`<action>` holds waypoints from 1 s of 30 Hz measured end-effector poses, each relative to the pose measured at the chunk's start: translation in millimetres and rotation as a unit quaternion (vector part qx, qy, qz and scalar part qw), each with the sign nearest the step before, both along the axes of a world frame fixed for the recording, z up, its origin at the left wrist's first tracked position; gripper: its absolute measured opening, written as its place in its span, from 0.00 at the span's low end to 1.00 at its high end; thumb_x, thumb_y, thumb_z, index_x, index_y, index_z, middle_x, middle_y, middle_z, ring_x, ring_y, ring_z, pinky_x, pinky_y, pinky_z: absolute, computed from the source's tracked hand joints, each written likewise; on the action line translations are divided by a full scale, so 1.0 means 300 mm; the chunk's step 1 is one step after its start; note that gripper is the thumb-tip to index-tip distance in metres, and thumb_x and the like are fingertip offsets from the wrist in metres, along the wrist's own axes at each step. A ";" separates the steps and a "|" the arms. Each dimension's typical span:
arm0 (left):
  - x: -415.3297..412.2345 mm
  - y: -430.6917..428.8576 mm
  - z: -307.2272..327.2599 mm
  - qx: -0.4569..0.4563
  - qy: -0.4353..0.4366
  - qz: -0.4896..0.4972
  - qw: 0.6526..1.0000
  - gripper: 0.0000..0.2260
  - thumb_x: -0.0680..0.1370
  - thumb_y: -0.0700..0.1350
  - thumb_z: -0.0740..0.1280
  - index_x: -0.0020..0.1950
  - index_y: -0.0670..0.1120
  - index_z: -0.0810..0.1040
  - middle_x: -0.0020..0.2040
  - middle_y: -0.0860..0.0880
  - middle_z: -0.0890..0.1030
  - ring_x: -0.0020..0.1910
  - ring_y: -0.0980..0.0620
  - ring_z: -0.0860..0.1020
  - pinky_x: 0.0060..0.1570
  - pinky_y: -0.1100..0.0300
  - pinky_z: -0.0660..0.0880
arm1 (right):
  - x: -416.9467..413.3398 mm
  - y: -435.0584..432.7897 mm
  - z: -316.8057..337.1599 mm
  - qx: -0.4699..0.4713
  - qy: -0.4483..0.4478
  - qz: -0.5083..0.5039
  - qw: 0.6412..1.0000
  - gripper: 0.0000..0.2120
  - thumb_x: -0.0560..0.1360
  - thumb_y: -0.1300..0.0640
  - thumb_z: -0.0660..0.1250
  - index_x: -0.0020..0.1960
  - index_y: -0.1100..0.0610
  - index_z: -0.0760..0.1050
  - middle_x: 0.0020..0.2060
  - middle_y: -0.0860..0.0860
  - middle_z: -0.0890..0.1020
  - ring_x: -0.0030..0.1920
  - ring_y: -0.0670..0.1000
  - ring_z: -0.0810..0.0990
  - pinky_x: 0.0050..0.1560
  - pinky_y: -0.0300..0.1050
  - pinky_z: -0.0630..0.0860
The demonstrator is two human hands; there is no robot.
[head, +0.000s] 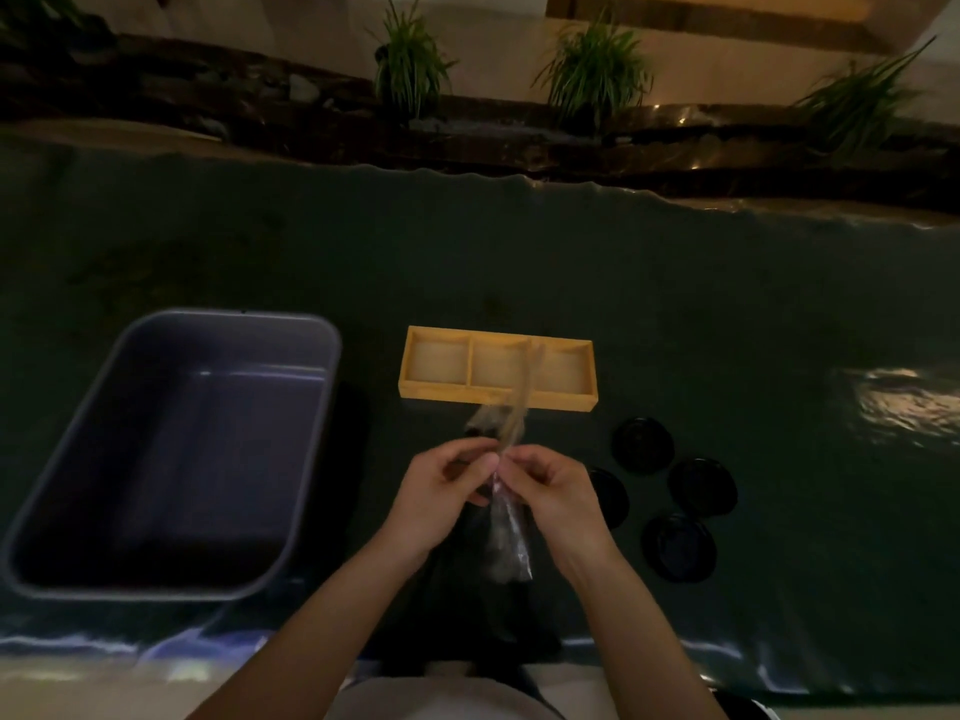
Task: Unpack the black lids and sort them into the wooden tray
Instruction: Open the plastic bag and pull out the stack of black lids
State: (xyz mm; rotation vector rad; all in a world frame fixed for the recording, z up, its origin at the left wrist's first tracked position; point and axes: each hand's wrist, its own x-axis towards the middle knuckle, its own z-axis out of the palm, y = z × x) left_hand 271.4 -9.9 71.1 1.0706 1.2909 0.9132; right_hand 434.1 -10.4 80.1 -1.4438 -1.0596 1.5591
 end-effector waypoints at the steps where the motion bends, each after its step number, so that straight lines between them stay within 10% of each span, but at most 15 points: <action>1: 0.000 -0.003 0.000 -0.002 -0.009 0.002 1.000 0.09 0.80 0.42 0.70 0.58 0.51 0.85 0.52 0.50 0.87 0.50 0.51 0.86 0.45 0.59 0.82 | 0.000 -0.004 -0.006 -0.002 0.004 -0.003 1.000 0.07 0.78 0.59 0.74 0.49 0.49 0.88 0.46 0.52 0.90 0.46 0.49 0.88 0.46 0.39 0.82; 7: 0.011 -0.023 -0.002 0.011 -0.003 0.021 1.000 0.13 0.79 0.37 0.71 0.49 0.56 0.88 0.47 0.49 0.88 0.45 0.51 0.87 0.41 0.62 0.81 | 0.006 -0.033 -0.017 -0.028 0.111 -0.002 0.993 0.09 0.82 0.60 0.69 0.56 0.60 0.86 0.52 0.62 0.88 0.53 0.60 0.88 0.55 0.50 0.84; 15: 0.012 -0.052 -0.003 0.063 0.110 0.009 0.992 0.07 0.77 0.37 0.72 0.48 0.49 0.87 0.43 0.52 0.87 0.44 0.54 0.85 0.48 0.52 0.84 | 0.011 -0.066 -0.006 0.000 0.007 -0.019 1.000 0.09 0.78 0.63 0.73 0.46 0.51 0.88 0.44 0.51 0.90 0.45 0.46 0.88 0.46 0.36 0.81; 23: -0.089 -0.023 0.009 0.038 0.088 0.108 0.989 0.06 0.80 0.38 0.69 0.48 0.48 0.83 0.42 0.48 0.85 0.41 0.50 0.84 0.46 0.51 0.82 | 0.118 -0.069 -0.025 -0.037 0.130 -0.174 0.975 0.01 0.72 0.58 0.76 0.43 0.53 0.87 0.37 0.50 0.86 0.38 0.46 0.83 0.44 0.41 0.79; 30: -0.188 -0.025 0.002 0.001 0.058 0.115 0.992 0.07 0.81 0.35 0.66 0.48 0.43 0.81 0.44 0.45 0.85 0.43 0.46 0.84 0.47 0.57 0.82 | 0.232 -0.085 -0.045 0.039 -0.133 -0.167 0.976 0.07 0.77 0.58 0.75 0.48 0.45 0.83 0.38 0.46 0.87 0.39 0.45 0.85 0.47 0.48 0.79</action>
